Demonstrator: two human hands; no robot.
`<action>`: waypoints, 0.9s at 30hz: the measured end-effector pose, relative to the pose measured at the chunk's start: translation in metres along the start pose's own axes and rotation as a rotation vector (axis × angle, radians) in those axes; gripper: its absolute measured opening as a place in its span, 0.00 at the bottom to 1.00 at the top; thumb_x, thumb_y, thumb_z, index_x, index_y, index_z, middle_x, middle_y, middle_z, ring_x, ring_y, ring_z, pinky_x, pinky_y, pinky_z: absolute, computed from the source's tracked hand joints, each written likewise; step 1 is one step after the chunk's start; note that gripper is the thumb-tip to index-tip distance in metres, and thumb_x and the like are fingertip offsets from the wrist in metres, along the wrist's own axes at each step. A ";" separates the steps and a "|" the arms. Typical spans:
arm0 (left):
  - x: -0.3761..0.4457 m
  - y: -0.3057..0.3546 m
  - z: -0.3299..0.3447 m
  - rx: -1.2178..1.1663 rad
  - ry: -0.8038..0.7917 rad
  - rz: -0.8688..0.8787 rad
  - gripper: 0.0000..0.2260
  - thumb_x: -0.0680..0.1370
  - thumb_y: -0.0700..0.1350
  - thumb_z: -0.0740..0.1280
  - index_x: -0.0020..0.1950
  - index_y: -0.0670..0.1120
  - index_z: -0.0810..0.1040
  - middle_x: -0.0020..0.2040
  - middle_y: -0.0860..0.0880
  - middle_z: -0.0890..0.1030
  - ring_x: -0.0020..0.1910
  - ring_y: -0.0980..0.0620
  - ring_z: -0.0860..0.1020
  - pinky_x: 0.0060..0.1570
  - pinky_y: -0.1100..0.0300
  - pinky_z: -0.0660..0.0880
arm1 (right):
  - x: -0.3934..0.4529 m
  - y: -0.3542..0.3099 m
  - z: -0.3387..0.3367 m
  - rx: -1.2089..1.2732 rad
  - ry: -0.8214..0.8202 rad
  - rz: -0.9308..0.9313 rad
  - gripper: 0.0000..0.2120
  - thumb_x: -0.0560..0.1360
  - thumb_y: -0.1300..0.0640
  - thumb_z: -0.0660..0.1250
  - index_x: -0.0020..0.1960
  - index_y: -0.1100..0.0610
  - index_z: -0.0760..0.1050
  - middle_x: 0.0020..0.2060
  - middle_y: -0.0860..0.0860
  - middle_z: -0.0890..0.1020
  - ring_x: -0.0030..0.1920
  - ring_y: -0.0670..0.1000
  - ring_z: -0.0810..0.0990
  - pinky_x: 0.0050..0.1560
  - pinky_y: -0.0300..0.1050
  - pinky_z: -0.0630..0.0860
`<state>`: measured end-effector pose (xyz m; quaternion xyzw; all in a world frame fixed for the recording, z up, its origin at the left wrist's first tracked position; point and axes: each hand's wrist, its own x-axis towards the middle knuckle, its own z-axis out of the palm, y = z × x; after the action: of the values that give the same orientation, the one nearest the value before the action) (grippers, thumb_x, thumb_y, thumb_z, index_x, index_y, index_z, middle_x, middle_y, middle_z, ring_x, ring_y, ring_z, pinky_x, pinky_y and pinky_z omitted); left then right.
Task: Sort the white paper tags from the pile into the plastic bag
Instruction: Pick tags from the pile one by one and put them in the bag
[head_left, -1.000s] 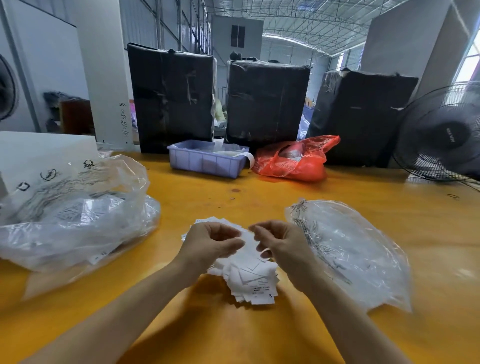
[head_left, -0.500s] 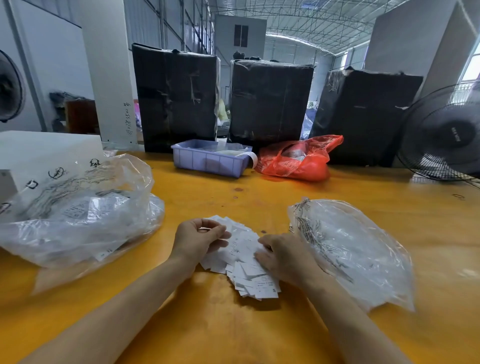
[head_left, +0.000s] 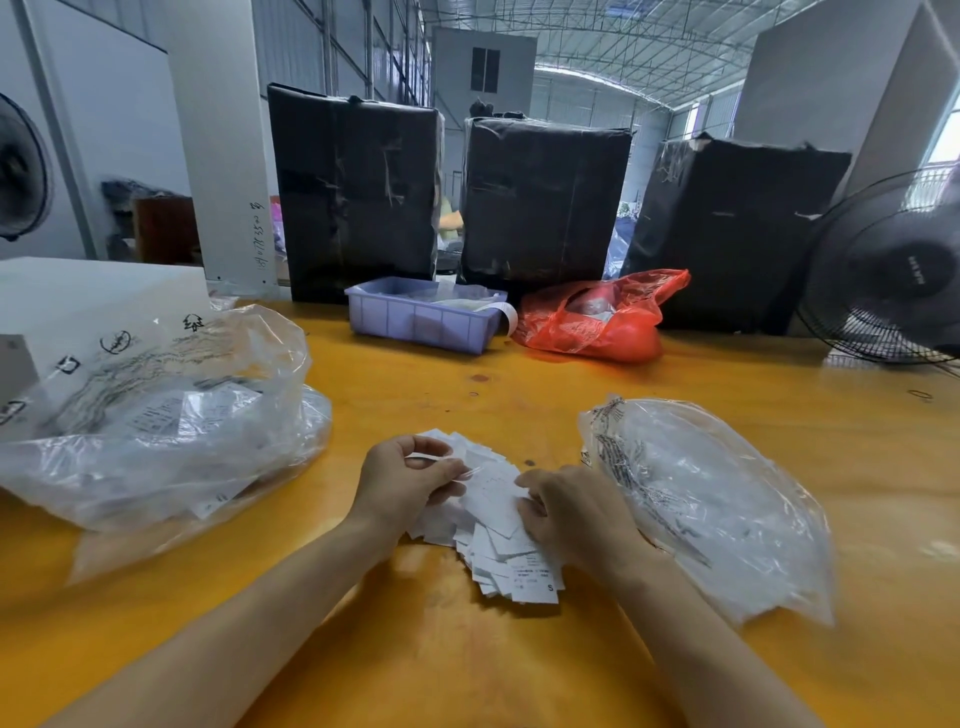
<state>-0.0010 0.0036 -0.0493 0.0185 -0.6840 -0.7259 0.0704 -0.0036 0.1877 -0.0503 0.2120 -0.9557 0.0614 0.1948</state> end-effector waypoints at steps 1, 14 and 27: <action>0.000 0.000 0.000 0.000 0.006 0.004 0.07 0.73 0.35 0.72 0.47 0.38 0.76 0.38 0.42 0.85 0.31 0.52 0.83 0.31 0.65 0.78 | 0.000 0.000 0.000 0.045 0.022 0.031 0.15 0.78 0.48 0.60 0.59 0.54 0.77 0.50 0.51 0.83 0.51 0.53 0.80 0.48 0.44 0.75; 0.000 0.001 -0.002 -0.021 0.004 0.000 0.06 0.73 0.35 0.71 0.47 0.38 0.76 0.38 0.42 0.85 0.32 0.52 0.83 0.32 0.65 0.78 | -0.003 -0.006 -0.003 0.620 0.085 0.355 0.07 0.69 0.63 0.73 0.38 0.52 0.78 0.31 0.43 0.78 0.33 0.42 0.76 0.28 0.30 0.67; -0.008 0.009 0.005 -0.076 -0.034 -0.004 0.11 0.68 0.33 0.75 0.46 0.41 0.77 0.37 0.44 0.85 0.34 0.52 0.82 0.37 0.64 0.78 | -0.006 -0.011 -0.019 1.188 0.228 0.226 0.22 0.68 0.79 0.62 0.33 0.55 0.82 0.37 0.48 0.84 0.42 0.43 0.83 0.43 0.34 0.78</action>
<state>0.0068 0.0087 -0.0409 0.0048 -0.6569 -0.7517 0.0578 0.0123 0.1841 -0.0352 0.1737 -0.7479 0.6260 0.1366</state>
